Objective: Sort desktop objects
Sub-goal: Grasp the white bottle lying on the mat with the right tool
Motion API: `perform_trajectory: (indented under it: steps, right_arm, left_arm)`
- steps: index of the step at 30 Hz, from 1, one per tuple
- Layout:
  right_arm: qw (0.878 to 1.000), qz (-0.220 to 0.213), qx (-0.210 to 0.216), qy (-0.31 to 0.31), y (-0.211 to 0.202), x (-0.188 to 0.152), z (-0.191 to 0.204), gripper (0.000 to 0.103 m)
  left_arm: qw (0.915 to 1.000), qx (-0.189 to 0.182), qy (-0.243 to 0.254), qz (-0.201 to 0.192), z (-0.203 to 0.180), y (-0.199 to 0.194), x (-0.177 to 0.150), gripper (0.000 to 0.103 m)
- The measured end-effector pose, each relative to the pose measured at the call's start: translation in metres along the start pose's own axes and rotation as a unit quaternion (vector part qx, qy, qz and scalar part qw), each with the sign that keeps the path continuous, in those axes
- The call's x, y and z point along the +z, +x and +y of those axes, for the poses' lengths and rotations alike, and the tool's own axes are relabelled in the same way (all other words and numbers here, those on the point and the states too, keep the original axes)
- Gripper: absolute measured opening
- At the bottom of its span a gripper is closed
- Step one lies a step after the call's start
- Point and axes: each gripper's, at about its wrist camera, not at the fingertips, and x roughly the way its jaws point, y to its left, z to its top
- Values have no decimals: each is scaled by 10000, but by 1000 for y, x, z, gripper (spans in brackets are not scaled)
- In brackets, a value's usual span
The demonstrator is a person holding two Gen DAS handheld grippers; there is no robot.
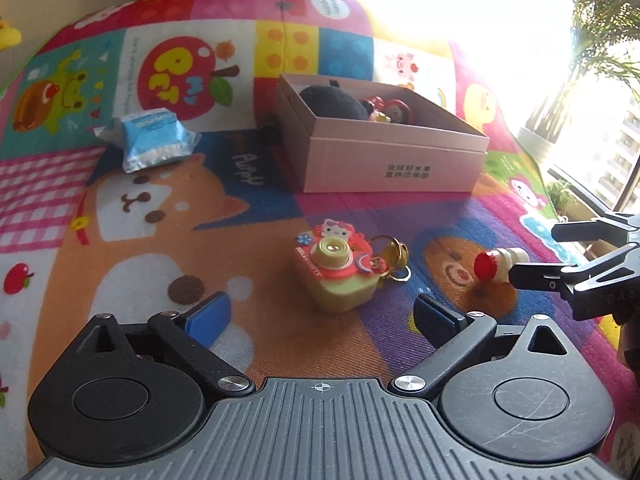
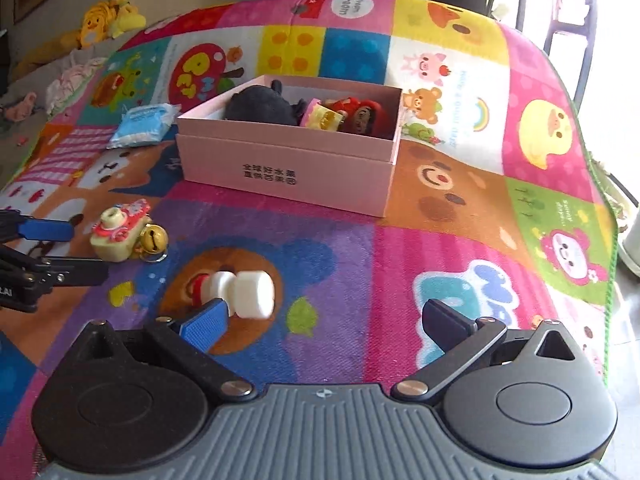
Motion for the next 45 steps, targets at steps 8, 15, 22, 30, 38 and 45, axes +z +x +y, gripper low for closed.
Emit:
perform_trajectory:
  steps: [8, 15, 22, 30, 38, 45]
  right_arm:
    - [9970, 66, 450, -623, 4, 2, 32, 70]
    - [9953, 53, 437, -863, 0, -4, 34, 66]
    - [9975, -66, -280, -638, 6, 0, 14, 73]
    - [9998, 75, 133, -94, 11, 2, 19, 72]
    - [9994, 53, 87, -329, 7, 2, 30, 59]
    - [9955, 11, 98, -940, 0, -2, 31, 62]
  left_arm:
    - [10000, -51, -19, 11, 0, 1, -1, 103]
    - [10000, -29, 15, 27, -1, 1, -1, 103]
    - [9999, 36, 86, 66, -4, 2, -1, 103]
    - [9999, 65, 121, 82, -5, 3, -1, 103]
    - [9999, 67, 122, 84, -5, 3, -2, 103]
    - [9999, 70, 122, 85, -6, 3, -2, 103]
